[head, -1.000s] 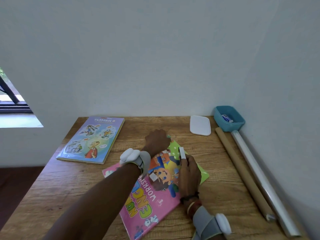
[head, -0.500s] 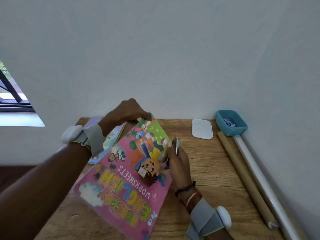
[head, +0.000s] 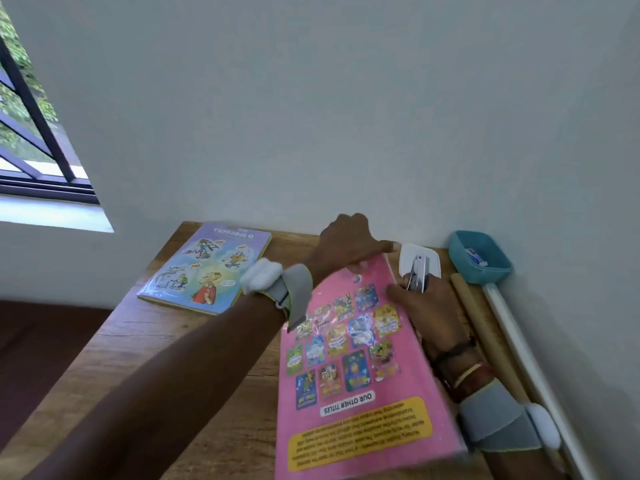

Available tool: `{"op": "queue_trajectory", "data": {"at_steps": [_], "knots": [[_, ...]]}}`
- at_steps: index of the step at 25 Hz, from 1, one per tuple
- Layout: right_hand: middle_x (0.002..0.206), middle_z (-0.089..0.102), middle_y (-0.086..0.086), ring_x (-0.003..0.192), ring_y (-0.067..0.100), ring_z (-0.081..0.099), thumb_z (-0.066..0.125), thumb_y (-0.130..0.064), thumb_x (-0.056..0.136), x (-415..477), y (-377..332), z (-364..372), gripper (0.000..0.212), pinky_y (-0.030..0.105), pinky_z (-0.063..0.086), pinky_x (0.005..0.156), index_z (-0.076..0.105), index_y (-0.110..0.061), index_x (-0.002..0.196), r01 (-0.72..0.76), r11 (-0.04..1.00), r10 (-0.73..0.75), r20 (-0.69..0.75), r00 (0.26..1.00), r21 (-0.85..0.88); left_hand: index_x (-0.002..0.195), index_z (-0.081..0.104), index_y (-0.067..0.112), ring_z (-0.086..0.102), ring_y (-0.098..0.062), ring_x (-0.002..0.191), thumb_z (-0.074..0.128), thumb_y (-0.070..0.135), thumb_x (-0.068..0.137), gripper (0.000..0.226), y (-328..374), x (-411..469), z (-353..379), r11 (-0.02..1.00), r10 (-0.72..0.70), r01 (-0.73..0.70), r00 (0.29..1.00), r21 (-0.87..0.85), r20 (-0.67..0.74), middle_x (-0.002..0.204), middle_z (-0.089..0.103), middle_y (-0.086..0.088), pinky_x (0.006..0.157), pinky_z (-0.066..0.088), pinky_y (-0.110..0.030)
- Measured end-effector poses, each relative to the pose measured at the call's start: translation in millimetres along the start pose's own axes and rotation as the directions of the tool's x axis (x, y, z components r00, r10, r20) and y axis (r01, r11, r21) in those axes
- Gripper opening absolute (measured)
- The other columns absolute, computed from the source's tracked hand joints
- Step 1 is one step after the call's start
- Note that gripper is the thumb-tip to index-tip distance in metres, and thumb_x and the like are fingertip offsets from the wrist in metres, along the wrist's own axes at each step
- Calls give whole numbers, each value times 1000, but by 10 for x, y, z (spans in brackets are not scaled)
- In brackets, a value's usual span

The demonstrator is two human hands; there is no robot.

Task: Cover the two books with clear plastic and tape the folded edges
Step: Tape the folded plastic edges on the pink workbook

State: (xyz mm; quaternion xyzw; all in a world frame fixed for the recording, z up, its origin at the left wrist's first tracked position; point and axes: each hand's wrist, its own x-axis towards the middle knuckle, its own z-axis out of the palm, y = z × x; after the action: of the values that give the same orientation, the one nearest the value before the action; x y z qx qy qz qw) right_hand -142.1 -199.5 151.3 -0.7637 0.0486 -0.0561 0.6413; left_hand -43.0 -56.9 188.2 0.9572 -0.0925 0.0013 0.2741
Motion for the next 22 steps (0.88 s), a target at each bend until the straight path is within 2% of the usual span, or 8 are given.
{"op": "queue_trajectory", "data": {"at_steps": [2,4,10,14,16,18,19,22], "knots": [[77,68,26,66,33,66,70,1,79,77,292,-148,11,42,56,61,60,5,80,-131,989,130,13,991,66,76,64,11,64,-24,73,57,69,81,59,-232,-50,273,996,-59,60,998,61,-9,75,65,-8,65,47,-30],[79,67,29,65,33,65,73,-1,78,121,558,-237,18,40,56,58,58,8,81,-202,978,202,3,979,47,81,69,10,66,-29,82,54,62,88,54,-572,-174,506,989,-56,63,997,131,-56,83,69,-11,70,48,-31],[75,68,15,72,31,66,78,-18,75,162,830,-198,25,44,53,67,55,-10,70,-188,891,194,-28,981,-413,68,60,17,58,-24,79,52,49,95,43,-1164,-513,870,996,-70,87,940,37,-333,79,63,-1,67,40,-35],[76,68,11,70,32,64,63,-49,77,361,672,-195,37,37,53,63,57,-13,77,-147,709,0,-209,978,-690,70,51,20,54,-24,80,48,43,98,36,-1268,-549,980,999,7,9,902,35,-431,79,57,2,70,41,-39],[75,68,10,61,29,65,58,-58,79,453,479,-129,46,39,57,59,58,-12,82,-178,882,85,-224,971,-437,71,49,21,54,-24,79,49,39,98,33,-1257,-545,1007,1000,25,-17,880,21,-474,79,57,1,71,41,-39],[76,66,11,52,22,62,56,-42,93,512,276,76,34,31,54,50,56,-8,89,-252,962,246,-65,967,-107,73,50,21,53,-23,81,49,37,99,31,-1239,-537,1007,1000,23,-10,870,29,-493,80,57,1,73,40,-39],[77,63,11,51,20,62,53,-35,97,549,182,203,28,27,52,47,54,-7,91,-240,969,239,-18,971,-59,74,53,20,53,-24,82,48,37,100,32,-1228,-535,1011,999,20,2,868,43,-496,80,59,1,74,39,-39],[75,61,11,62,22,61,51,-28,97,661,33,693,24,22,46,48,53,-5,91,14,963,-11,11,1000,-270,74,52,22,53,-24,84,46,39,100,32,-1214,-543,992,997,-7,43,872,63,-490,80,61,2,74,36,-39]]}}
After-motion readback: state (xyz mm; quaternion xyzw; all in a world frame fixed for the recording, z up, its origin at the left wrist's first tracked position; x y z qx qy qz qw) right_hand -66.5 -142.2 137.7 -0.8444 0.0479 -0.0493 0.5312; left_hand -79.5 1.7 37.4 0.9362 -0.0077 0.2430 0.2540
